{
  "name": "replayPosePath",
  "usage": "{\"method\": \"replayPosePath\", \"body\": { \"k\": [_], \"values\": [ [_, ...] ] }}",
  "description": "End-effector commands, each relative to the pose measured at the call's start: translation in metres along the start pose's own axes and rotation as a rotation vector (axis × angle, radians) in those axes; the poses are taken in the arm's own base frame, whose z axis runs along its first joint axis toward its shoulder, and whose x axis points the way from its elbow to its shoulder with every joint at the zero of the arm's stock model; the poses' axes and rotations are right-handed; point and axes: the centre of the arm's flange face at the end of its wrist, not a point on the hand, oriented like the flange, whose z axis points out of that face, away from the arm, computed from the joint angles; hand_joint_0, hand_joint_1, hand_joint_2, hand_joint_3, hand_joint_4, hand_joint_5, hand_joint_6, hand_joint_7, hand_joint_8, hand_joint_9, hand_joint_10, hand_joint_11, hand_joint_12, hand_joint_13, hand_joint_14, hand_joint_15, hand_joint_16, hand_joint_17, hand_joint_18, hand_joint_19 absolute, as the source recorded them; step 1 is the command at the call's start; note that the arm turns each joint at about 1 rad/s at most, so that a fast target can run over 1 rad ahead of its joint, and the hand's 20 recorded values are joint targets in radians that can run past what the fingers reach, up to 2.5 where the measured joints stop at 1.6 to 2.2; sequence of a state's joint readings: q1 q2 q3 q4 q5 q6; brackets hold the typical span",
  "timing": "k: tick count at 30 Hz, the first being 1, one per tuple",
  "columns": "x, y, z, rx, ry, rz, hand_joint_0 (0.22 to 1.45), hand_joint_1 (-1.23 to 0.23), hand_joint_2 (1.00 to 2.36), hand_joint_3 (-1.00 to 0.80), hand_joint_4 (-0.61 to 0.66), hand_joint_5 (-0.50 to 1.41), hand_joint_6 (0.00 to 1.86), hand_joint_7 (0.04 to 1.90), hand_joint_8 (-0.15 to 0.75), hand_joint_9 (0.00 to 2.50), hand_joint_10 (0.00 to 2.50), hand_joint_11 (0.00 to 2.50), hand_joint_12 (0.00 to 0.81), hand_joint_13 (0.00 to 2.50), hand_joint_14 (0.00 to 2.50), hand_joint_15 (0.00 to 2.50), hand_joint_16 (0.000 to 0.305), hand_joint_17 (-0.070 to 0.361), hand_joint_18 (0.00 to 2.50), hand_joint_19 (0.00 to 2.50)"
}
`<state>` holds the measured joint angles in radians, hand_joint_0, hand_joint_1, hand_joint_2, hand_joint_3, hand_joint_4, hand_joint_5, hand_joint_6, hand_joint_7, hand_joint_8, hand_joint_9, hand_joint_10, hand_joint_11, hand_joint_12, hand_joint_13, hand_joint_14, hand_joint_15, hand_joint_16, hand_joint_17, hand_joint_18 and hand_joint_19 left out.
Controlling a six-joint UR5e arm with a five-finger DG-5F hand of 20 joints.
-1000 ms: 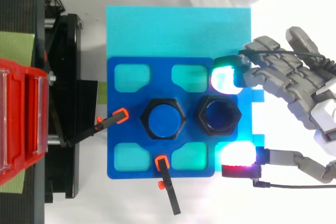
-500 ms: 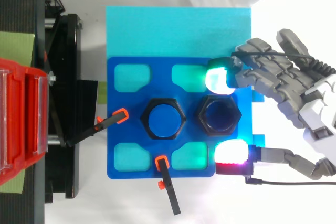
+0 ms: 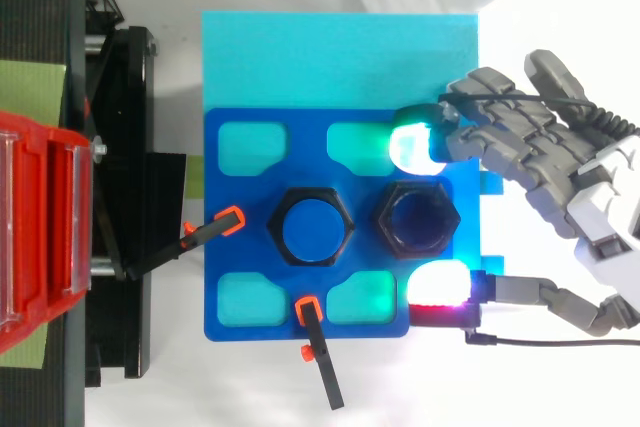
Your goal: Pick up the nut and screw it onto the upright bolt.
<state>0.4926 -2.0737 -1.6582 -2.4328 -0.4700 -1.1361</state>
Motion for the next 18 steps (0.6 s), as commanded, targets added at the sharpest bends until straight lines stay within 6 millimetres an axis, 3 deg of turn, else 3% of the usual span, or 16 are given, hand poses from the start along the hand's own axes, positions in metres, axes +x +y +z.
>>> {"method": "replayPosePath", "body": {
  "k": [1, 18],
  "values": [
    [-0.0001, -0.0009, 0.0005, -0.001, 0.003, -0.004, 0.49, -0.74, 1.0, -0.5, 0.22, -0.25, 0.5, 0.76, 0.293, 0.35, 0.0, 0.0, 0.401, 0.3, 0.0, 0.0, 0.051, 0.114, 0.13, 0.0],
    [-0.0008, -0.0022, 0.0025, -0.003, 0.003, -0.005, 0.53, -0.81, 1.0, -0.5, 0.22, -0.24, 0.5, 0.78, 0.281, 0.34, 0.0, 0.0, 0.385, 0.3, 0.0, 0.0, 0.048, 0.109, 0.14, 0.0]
  ]
}}
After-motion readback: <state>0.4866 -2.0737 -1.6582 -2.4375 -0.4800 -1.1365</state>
